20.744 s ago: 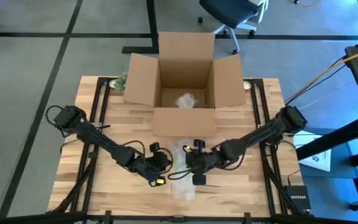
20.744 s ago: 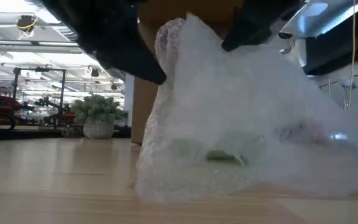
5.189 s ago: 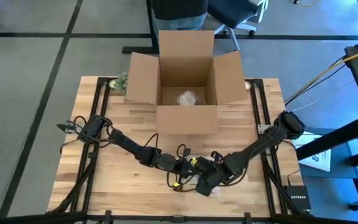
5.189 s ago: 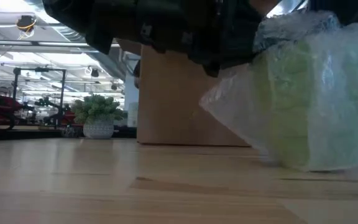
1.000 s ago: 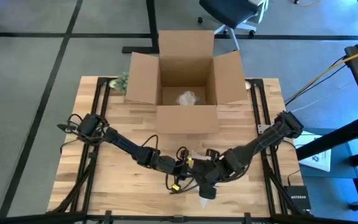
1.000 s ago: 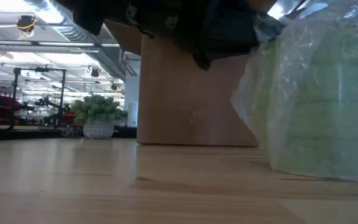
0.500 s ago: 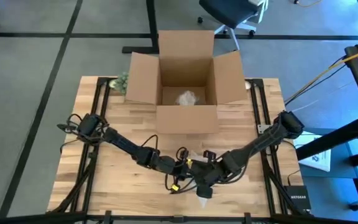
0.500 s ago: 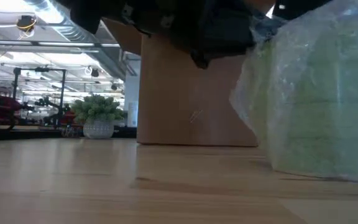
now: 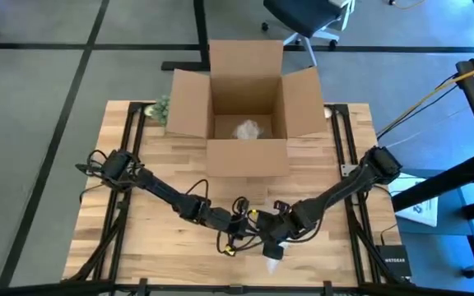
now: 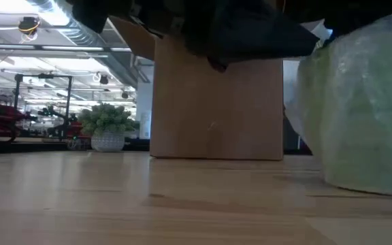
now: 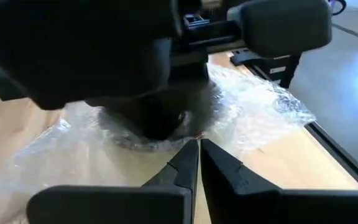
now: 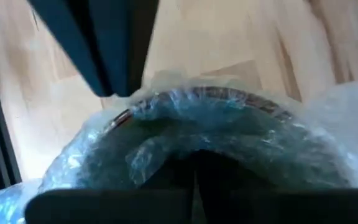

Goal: Wrap mug
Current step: Wrap the green mug with bubble wrap

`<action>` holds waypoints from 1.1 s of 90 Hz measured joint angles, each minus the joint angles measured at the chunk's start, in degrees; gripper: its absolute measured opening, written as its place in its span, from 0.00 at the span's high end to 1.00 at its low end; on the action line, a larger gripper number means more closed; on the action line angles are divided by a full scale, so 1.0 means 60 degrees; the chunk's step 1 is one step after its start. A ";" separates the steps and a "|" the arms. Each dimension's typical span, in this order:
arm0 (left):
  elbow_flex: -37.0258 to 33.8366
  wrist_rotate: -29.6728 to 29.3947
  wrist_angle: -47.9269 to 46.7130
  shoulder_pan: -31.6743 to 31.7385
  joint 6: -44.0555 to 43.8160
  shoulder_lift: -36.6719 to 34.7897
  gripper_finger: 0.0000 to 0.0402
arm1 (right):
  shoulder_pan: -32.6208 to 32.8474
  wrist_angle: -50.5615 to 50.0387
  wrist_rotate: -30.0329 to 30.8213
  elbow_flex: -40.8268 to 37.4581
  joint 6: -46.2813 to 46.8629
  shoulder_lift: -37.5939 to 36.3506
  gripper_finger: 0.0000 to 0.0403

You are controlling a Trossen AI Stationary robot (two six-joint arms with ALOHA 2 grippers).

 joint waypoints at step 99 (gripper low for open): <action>0.0011 0.0000 -0.0017 0.0000 -0.0007 -0.0029 1.00 | -0.0012 -0.1592 -0.1003 0.1200 -0.0209 0.1016 1.00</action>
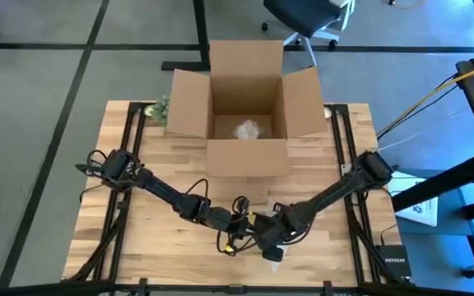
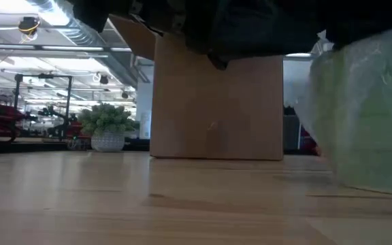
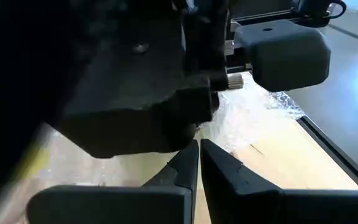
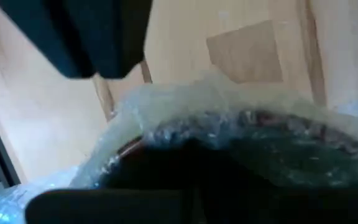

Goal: Wrap mug
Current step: Wrap the green mug with bubble wrap

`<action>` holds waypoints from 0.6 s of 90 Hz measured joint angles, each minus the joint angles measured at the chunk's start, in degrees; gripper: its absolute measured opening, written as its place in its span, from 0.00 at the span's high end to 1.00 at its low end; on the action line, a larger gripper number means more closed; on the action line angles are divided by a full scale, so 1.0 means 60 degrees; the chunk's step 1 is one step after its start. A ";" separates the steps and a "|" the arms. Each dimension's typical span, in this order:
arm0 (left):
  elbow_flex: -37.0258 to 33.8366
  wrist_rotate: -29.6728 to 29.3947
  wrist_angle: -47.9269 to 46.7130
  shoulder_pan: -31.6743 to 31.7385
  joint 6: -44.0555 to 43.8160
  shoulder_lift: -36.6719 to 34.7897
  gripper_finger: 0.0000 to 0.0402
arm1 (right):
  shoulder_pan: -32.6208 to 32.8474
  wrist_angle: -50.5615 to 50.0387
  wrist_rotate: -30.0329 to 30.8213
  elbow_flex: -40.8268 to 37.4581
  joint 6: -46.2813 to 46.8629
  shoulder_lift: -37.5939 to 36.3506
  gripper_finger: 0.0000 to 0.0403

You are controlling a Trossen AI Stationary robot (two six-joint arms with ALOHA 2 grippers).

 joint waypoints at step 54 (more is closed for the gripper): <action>0.0007 0.0004 -0.0736 0.0000 0.0204 -0.0076 1.00 | 0.1448 -0.4883 0.1014 0.2306 0.2444 -0.1902 1.00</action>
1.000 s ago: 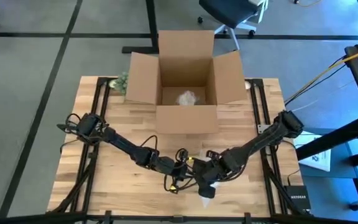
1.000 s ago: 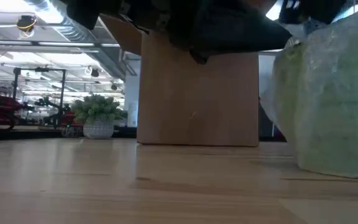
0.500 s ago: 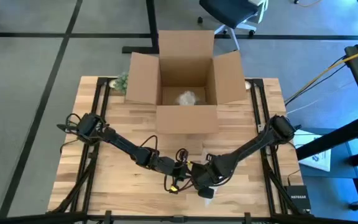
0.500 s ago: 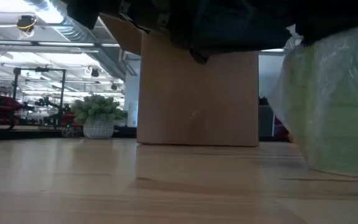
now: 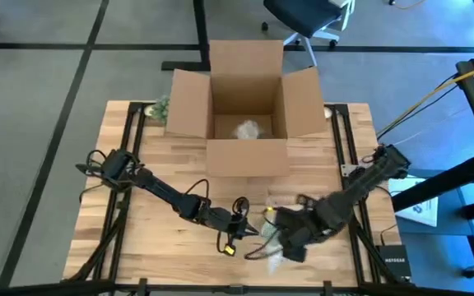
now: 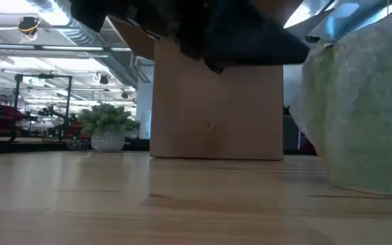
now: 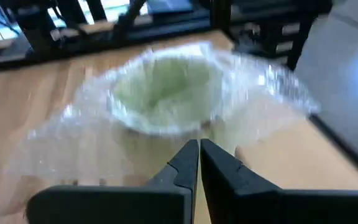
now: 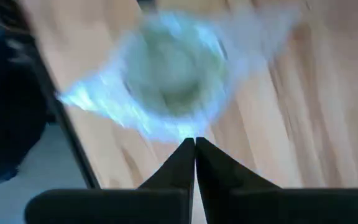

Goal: Wrap mug
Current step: Wrap the green mug with bubble wrap

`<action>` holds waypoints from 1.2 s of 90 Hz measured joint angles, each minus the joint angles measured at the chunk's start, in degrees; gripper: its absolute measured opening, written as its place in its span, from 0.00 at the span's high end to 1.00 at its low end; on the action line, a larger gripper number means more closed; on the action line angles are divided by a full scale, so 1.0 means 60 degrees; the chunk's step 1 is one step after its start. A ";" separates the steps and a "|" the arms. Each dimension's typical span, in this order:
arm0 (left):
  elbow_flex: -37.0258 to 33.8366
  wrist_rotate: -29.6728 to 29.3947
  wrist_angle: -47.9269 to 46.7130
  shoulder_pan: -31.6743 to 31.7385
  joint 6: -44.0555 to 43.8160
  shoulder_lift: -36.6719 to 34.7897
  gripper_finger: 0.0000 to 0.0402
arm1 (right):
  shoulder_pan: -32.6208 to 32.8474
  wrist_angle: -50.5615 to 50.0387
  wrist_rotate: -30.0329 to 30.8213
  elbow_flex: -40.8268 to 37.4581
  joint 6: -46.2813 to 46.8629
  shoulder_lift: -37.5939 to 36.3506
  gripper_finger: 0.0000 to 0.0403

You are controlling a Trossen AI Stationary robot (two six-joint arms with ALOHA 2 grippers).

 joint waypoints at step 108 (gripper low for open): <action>0.0000 -0.1290 -0.4623 -0.0939 -0.1415 -0.1991 1.00 | -0.1103 0.2767 0.1555 -0.2996 -0.5036 -0.0589 1.00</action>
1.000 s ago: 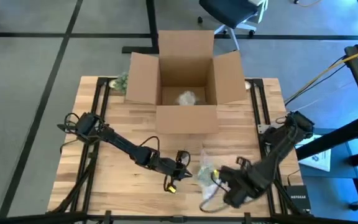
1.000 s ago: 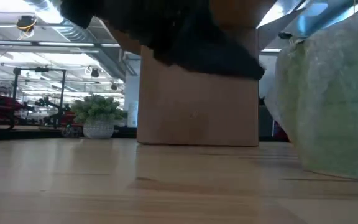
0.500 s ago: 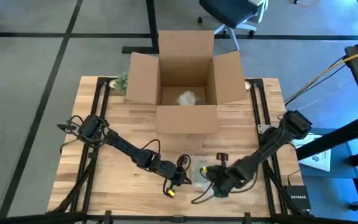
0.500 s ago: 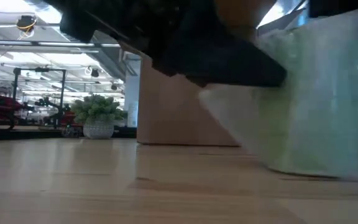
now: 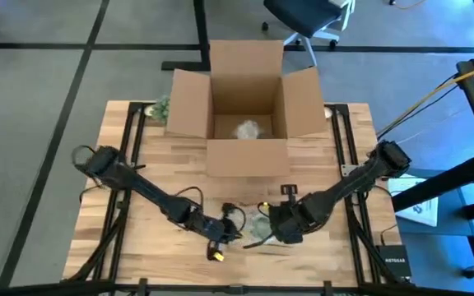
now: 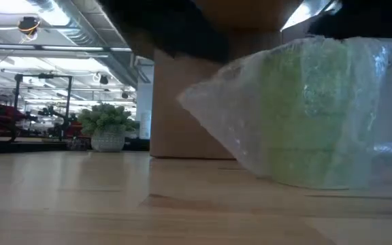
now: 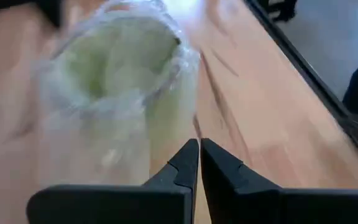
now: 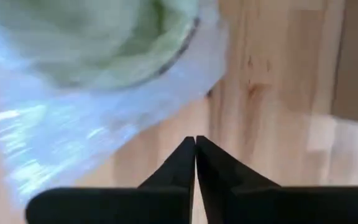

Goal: Wrap mug
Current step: Wrap the green mug with bubble wrap

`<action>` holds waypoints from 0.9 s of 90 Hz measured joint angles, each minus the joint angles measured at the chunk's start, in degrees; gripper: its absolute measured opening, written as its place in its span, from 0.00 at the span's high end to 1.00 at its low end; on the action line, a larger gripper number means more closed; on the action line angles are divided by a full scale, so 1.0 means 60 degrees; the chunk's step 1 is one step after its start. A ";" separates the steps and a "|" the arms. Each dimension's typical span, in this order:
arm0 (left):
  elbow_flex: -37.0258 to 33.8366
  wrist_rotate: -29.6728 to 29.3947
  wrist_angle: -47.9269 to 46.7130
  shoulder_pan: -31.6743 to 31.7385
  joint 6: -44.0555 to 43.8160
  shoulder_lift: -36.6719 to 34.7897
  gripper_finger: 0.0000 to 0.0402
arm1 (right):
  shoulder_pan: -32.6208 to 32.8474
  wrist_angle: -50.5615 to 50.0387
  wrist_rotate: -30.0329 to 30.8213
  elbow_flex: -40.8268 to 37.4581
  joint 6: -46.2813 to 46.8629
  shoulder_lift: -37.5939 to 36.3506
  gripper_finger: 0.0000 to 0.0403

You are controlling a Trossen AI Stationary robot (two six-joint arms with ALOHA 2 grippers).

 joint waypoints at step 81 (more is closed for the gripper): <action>-0.2666 -0.0171 0.5527 0.0662 -0.0691 -0.0068 1.00 | -0.0288 0.5315 0.0992 -0.0808 0.0781 0.1352 1.00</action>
